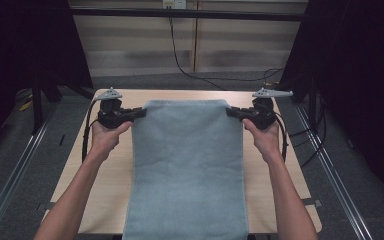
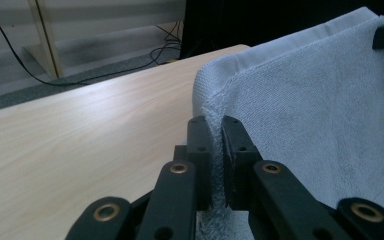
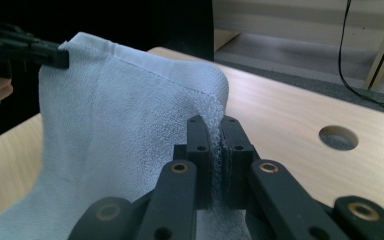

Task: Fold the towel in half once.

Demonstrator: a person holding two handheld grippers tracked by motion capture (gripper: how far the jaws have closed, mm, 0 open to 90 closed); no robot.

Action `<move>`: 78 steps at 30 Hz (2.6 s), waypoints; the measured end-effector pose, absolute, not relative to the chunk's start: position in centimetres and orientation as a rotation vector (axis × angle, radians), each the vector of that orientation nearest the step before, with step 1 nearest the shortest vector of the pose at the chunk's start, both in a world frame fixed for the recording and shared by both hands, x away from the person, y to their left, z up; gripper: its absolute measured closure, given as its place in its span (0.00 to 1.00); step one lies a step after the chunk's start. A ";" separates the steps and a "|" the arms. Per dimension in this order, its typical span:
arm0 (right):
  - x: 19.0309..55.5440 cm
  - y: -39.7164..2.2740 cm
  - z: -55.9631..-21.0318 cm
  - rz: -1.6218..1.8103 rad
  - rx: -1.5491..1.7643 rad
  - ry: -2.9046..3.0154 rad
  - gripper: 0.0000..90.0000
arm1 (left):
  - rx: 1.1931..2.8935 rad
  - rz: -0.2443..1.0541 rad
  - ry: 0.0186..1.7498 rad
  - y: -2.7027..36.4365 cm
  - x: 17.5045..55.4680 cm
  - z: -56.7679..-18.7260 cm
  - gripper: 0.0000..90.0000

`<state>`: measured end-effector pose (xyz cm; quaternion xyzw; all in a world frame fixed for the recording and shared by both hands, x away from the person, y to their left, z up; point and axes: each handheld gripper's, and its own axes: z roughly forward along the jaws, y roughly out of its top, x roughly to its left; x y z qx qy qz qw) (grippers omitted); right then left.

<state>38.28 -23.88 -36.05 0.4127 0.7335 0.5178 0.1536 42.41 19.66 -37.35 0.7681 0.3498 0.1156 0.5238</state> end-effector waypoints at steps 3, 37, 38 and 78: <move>39.0 -24.1 -35.2 1.483 1.183 2.090 0.95 | 1.812 0.288 0.839 19.6 42.7 -36.8 0.94; 24.6 -22.3 -36.1 1.484 1.010 2.230 0.95 | 1.879 0.212 0.619 22.2 29.5 -37.4 0.94; 24.0 -22.2 -36.8 1.466 1.023 2.255 0.95 | 1.898 0.182 0.629 22.2 28.9 -38.2 0.94; 34.9 -20.1 -49.2 1.039 1.342 2.429 0.96 | 2.077 0.125 0.978 21.1 38.3 -50.2 0.94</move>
